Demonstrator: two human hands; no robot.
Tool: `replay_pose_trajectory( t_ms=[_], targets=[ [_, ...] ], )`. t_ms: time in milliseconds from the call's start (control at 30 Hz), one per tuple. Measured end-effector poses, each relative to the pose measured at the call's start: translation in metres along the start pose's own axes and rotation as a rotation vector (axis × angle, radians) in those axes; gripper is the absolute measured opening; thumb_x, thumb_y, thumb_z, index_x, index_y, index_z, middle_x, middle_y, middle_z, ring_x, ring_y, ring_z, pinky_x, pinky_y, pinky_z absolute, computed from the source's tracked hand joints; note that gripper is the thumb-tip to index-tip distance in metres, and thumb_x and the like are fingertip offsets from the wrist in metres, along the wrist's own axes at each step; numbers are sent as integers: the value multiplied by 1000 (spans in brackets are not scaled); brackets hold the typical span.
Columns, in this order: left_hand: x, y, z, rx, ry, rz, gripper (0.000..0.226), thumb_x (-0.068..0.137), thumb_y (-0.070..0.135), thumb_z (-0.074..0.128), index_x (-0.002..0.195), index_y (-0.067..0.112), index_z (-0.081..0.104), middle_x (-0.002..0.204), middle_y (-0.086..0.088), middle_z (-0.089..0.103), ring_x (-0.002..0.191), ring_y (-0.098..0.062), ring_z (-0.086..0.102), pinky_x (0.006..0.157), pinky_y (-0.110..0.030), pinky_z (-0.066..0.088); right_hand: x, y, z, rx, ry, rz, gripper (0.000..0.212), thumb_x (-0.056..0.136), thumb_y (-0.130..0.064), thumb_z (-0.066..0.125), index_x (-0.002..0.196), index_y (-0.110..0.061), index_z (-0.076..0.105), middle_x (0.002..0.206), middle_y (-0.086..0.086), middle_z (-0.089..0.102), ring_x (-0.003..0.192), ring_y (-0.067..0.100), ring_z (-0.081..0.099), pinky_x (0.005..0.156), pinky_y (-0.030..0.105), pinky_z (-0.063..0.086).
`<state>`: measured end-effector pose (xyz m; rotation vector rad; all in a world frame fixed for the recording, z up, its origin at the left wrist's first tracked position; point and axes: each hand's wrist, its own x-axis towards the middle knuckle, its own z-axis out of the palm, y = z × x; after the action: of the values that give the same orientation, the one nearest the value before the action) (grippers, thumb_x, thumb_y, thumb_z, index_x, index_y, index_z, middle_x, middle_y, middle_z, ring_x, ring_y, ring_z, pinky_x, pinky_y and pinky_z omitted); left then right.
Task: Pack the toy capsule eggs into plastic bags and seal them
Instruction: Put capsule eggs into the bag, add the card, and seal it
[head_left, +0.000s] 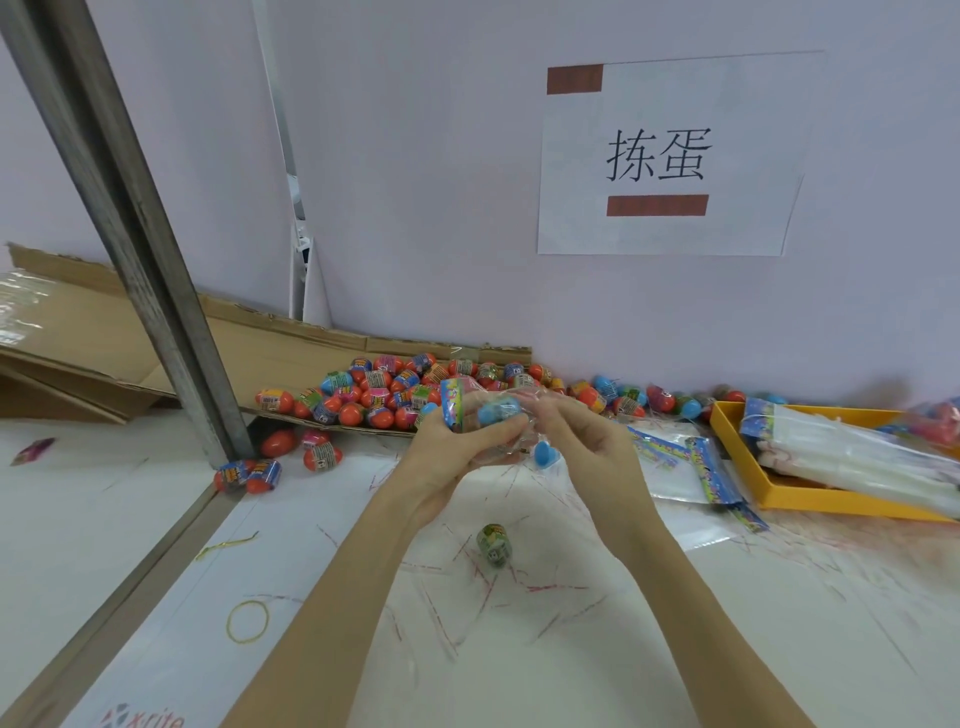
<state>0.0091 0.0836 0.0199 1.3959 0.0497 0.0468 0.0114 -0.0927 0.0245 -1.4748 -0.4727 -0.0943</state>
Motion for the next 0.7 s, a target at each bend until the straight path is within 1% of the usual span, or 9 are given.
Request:
replay_pose_trajectory(
  t_ms=[100, 167, 233, 300, 400, 500, 567, 633, 700],
  targets=[
    [0, -1, 1, 2, 68, -9, 87, 47, 37, 98, 124, 8, 69, 114, -13, 78, 109, -29, 75, 100, -51, 59, 1, 5, 1, -125, -11, -27, 13, 96, -29, 70, 100, -24, 82, 100, -2, 75, 93, 16, 70, 79, 23, 57],
    [0, -2, 2, 47, 80, 1, 88, 46, 42, 98, 124, 10, 70, 115, -12, 78, 110, -29, 74, 102, -51, 58, 1, 7, 1, -183, 8, -32, 11, 97, -24, 71, 102, -25, 80, 96, -8, 76, 89, 10, 70, 77, 22, 56],
    [0, -2, 3, 69, 60, 16, 80, 51, 45, 97, 121, 14, 73, 114, -9, 78, 112, -27, 74, 103, -47, 58, 1, 6, 0, -187, 59, -50, 11, 97, -23, 71, 101, -29, 79, 94, -13, 77, 89, 7, 70, 76, 22, 56],
    [0, 0, 1, 58, 14, 42, 62, 59, 42, 95, 114, 18, 78, 113, -8, 79, 111, -25, 74, 101, -42, 58, 2, 4, -3, -175, 129, -70, 11, 96, -21, 72, 102, -28, 79, 92, -12, 78, 90, 7, 72, 81, 27, 59],
    [1, 3, -3, 48, 40, 100, 40, 72, 39, 89, 107, 23, 81, 109, -5, 80, 105, -25, 76, 88, -38, 61, 4, 0, -12, -132, 208, -90, 11, 94, -18, 76, 103, -22, 79, 95, -7, 79, 93, 13, 75, 85, 34, 61],
    [3, 5, -4, 28, 95, 150, 37, 79, 36, 83, 113, 22, 79, 108, -4, 81, 99, -22, 76, 78, -31, 63, 4, -3, -17, -131, 308, -118, 12, 94, -15, 75, 103, -23, 75, 95, -6, 79, 90, 14, 75, 82, 38, 62],
    [3, 6, -5, 21, 102, 197, 44, 80, 37, 82, 121, 25, 74, 112, -4, 80, 102, -21, 76, 83, -32, 63, 4, -3, -19, -236, 318, -178, 15, 97, -13, 71, 101, -27, 72, 93, -10, 77, 87, 10, 73, 80, 35, 61],
    [1, 7, -8, 201, 75, 316, 55, 79, 49, 84, 130, 37, 67, 123, 8, 75, 113, -10, 71, 90, -26, 59, 3, -1, -17, -365, 271, -247, 12, 98, -15, 69, 100, -26, 74, 91, -13, 75, 87, 7, 69, 80, 34, 57],
    [0, 5, -10, 544, 38, 492, 66, 75, 61, 85, 135, 45, 61, 134, 19, 65, 124, -2, 60, 96, -20, 53, 2, 3, -13, -468, 198, -310, 6, 97, -16, 71, 99, -19, 76, 93, -11, 73, 88, 9, 67, 83, 40, 54]
  ],
)
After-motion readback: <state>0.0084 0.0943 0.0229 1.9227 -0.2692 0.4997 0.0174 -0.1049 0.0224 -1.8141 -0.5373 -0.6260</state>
